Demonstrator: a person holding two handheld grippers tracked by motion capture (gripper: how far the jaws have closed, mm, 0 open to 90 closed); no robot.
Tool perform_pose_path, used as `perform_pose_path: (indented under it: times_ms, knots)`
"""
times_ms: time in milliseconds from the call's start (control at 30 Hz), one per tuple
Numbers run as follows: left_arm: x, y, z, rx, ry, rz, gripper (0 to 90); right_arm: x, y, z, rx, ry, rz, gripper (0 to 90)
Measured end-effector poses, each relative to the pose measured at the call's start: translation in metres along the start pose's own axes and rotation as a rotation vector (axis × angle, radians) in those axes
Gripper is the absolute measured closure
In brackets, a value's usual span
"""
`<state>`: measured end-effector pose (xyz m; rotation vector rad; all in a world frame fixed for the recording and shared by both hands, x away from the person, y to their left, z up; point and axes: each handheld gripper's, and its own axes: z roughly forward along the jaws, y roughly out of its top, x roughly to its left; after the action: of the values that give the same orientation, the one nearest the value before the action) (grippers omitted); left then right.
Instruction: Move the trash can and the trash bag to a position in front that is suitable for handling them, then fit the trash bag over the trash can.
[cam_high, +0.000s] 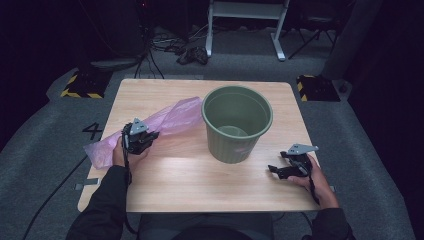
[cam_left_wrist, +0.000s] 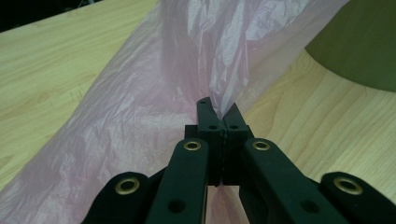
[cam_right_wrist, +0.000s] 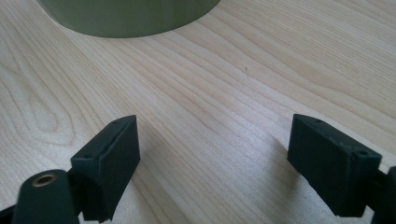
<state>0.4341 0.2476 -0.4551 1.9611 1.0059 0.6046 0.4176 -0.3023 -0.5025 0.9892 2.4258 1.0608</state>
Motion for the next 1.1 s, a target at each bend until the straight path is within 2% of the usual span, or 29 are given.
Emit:
perform_pose_path:
  times_ms: [367, 700, 867, 967, 1033, 1100]
  knots:
    - [-0.002, 0.01, -0.017, -0.092, 0.006, -0.004, 89.8, -0.001, 0.0, 0.001, -0.001, 0.005, -0.004, 16.6]
    - [-0.006, 0.02, -0.031, -0.163, 0.02, 0.016, 89.8, 0.0, 0.0, 0.0, -0.001, 0.004, -0.005, 16.7]
    - [-0.005, 0.024, -0.046, -0.218, 0.049, 0.002, 89.8, 0.0, 0.0, 0.0, -0.001, 0.003, -0.003, 16.9]
    - [-0.003, 0.026, -0.055, -0.256, 0.052, -0.019, 89.8, 0.0, 0.0, 0.0, -0.001, 0.003, -0.003, 17.2]
    - [-0.002, 0.029, -0.06, -0.277, 0.063, -0.018, 89.8, 0.0, 0.0, 0.0, -0.001, 0.004, -0.003, 17.2]
    - [0.0, 0.031, -0.064, -0.298, 0.061, -0.038, 89.8, 0.0, 0.0, 0.0, -0.001, 0.004, -0.003, 17.2]
